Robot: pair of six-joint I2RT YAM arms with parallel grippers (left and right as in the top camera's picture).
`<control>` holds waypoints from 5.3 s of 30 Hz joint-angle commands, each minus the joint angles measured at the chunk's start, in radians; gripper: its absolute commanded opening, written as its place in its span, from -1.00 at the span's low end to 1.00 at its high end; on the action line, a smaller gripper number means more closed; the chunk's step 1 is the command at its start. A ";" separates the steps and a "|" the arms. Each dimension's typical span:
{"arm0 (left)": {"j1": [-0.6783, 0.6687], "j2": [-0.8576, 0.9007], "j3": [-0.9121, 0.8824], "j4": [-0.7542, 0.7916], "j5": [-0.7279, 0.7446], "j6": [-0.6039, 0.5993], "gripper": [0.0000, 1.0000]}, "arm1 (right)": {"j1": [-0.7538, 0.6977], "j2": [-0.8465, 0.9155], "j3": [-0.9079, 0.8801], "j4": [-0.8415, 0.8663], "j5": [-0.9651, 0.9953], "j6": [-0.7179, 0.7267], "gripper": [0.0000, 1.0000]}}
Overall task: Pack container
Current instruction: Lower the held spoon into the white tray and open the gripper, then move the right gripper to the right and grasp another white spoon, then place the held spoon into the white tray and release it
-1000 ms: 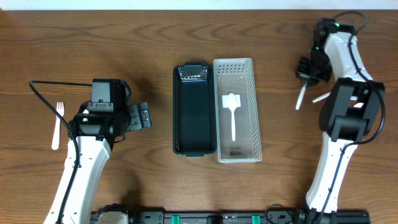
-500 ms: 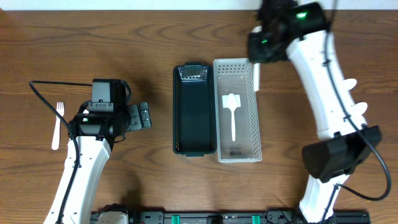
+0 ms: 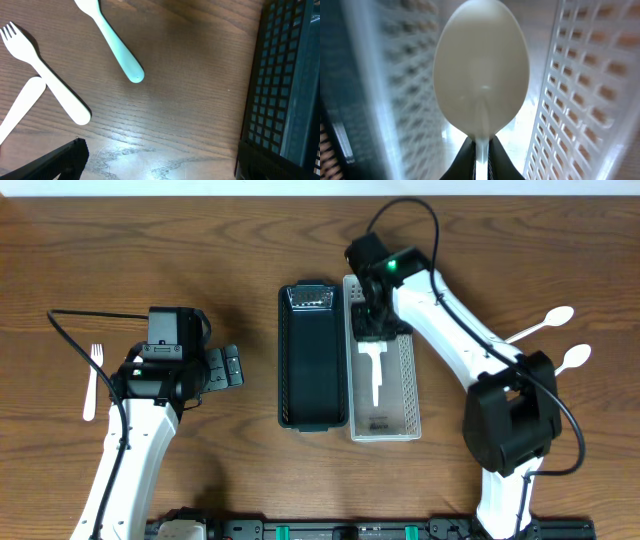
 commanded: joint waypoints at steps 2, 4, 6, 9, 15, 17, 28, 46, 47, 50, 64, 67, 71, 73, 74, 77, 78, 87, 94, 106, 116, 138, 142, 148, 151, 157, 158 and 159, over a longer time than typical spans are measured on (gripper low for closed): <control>-0.003 0.000 0.013 -0.002 -0.011 -0.013 0.96 | 0.002 0.001 -0.066 0.068 0.019 0.003 -0.94; -0.003 0.000 0.013 -0.002 -0.011 -0.014 0.96 | 0.002 0.001 -0.072 0.081 0.019 -0.013 -0.88; -0.003 0.000 0.013 -0.002 -0.011 -0.013 0.96 | 0.002 0.001 -0.072 0.093 0.018 -0.028 -0.40; -0.003 0.000 0.013 -0.002 -0.011 -0.013 0.96 | 0.002 0.001 -0.072 0.106 0.018 -0.034 0.05; -0.003 0.000 0.013 -0.002 -0.011 -0.013 0.96 | 0.002 -0.005 -0.061 0.115 0.018 -0.058 0.02; -0.003 0.000 0.013 -0.002 -0.011 -0.013 0.96 | -0.002 -0.026 -0.035 0.119 0.025 -0.098 0.04; -0.003 0.000 0.013 -0.005 -0.011 -0.013 0.96 | -0.229 -0.292 0.156 0.247 0.219 -0.087 0.84; -0.003 0.000 0.013 -0.005 -0.011 -0.014 0.96 | -0.739 -0.135 0.128 0.056 0.220 0.395 0.98; -0.003 0.000 0.013 -0.005 -0.011 -0.013 0.96 | -0.751 -0.119 0.128 0.054 0.220 0.397 0.98; -0.003 0.000 0.013 -0.004 -0.011 -0.013 0.96 | -0.784 -0.066 0.128 0.059 0.212 0.397 0.98; -0.003 0.000 0.013 -0.004 -0.011 -0.014 0.96 | -0.812 0.158 0.127 0.147 0.144 0.341 0.98; -0.003 0.000 0.013 -0.004 -0.011 -0.014 0.96 | -0.812 0.193 0.127 0.173 0.123 0.317 0.98; -0.003 0.000 0.013 -0.003 -0.011 -0.014 0.96 | -0.811 0.237 0.127 0.178 0.115 0.316 0.98; -0.003 0.000 0.013 -0.001 -0.011 -0.014 0.96 | -0.811 0.256 0.127 0.178 0.108 0.309 0.99; -0.003 0.000 0.013 0.002 -0.011 -0.014 0.96 | -0.812 0.267 0.127 0.178 0.104 0.307 0.99; -0.003 0.000 0.013 0.008 -0.011 -0.014 0.96 | -0.811 0.286 0.126 0.177 0.098 0.305 0.98; -0.003 0.000 0.013 0.010 -0.011 -0.014 0.96 | -0.811 0.293 0.124 0.178 0.098 0.305 0.98; -0.003 0.000 0.013 0.010 -0.011 -0.014 0.96 | -0.811 0.295 0.119 0.172 0.097 0.306 -0.24; -0.003 0.000 0.013 0.010 -0.011 -0.014 0.96 | -0.809 0.295 0.119 0.148 0.097 0.290 -0.97; -0.003 0.000 0.013 0.010 -0.011 -0.013 0.96 | -0.701 0.089 0.124 0.157 0.095 0.132 -0.97; -0.003 0.000 0.013 0.004 -0.011 -0.013 0.96 | -0.375 -0.203 0.123 0.127 0.025 -0.073 -0.98; -0.003 0.000 0.013 -0.020 -0.011 -0.013 0.96 | 0.048 -0.219 -0.282 0.219 0.018 -0.010 -0.74; -0.003 0.000 0.013 -0.020 -0.011 -0.013 0.96 | 0.049 -0.219 -0.289 0.233 0.018 -0.011 -0.53; -0.003 0.000 0.013 -0.020 -0.011 -0.013 0.96 | 0.046 -0.224 -0.287 0.275 0.027 -0.011 -0.34; -0.003 0.000 0.013 -0.020 -0.011 -0.013 0.96 | 0.038 -0.250 -0.269 0.300 0.057 -0.012 -0.34; -0.003 0.000 0.013 -0.020 -0.011 -0.013 0.96 | -0.032 -0.379 -0.193 0.401 0.246 -0.011 0.15; -0.003 0.000 0.013 -0.020 -0.011 -0.013 0.96 | -0.049 -0.402 -0.188 0.426 0.273 -0.011 0.31; -0.003 0.000 0.013 -0.020 -0.011 -0.013 0.96 | -0.075 -0.428 -0.183 0.447 0.289 -0.011 0.45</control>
